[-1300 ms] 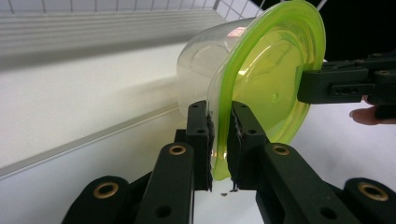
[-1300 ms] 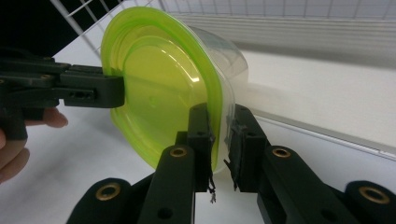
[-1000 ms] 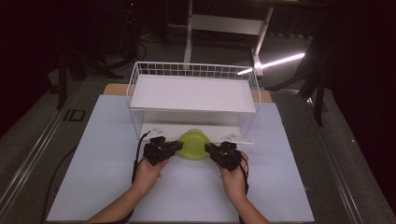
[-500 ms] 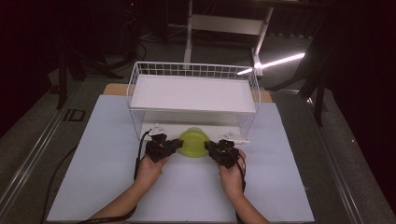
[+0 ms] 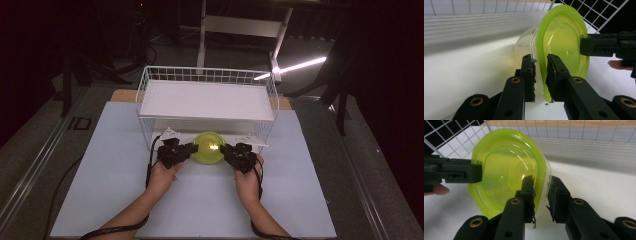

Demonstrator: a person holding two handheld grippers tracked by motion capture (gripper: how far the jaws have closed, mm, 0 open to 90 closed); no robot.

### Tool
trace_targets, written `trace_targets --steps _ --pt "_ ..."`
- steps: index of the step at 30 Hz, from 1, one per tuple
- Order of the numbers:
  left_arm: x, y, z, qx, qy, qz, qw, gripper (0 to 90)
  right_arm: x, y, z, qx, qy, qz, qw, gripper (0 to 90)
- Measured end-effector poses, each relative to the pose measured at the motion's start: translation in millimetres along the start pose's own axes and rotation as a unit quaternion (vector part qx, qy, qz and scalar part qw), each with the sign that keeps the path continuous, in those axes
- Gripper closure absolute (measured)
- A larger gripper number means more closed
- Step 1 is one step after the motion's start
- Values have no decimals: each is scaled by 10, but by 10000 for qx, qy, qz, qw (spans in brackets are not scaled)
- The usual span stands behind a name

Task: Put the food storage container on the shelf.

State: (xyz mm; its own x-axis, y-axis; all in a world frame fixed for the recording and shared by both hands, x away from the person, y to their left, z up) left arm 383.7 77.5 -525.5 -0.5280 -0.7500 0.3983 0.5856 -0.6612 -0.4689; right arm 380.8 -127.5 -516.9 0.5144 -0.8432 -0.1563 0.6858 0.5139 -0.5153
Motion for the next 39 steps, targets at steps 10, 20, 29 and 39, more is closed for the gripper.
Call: trace_targets --steps 10,20,29,39 --pt "-43 59 118 72 100 166 9998 724 28 72 96 132 -215 -262 9993 705" --pt "-116 150 190 232 -119 419 9988 615 22 143 112 373 -680 -664 9948 598" --pt "-143 126 237 349 -96 446 9984 542 20 153 135 495 -749 -744 9932 528" --pt "-83 -104 133 392 50 246 9989 506 -151 -46 86 527 -738 -377 9952 571"
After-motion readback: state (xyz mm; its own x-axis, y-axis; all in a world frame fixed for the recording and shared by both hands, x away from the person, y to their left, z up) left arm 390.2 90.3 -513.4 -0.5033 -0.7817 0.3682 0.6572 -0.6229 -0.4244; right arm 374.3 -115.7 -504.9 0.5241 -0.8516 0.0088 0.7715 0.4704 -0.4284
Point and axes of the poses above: each handheld gripper's, and its own axes: y roughly forward along the jaws, z roughly out of its top, x roughly to its right, the point moved 4 cm from there along y, roughly forward along the jaws, and after that the axes turned 4 degrees about -y, right-handed, at the moved point
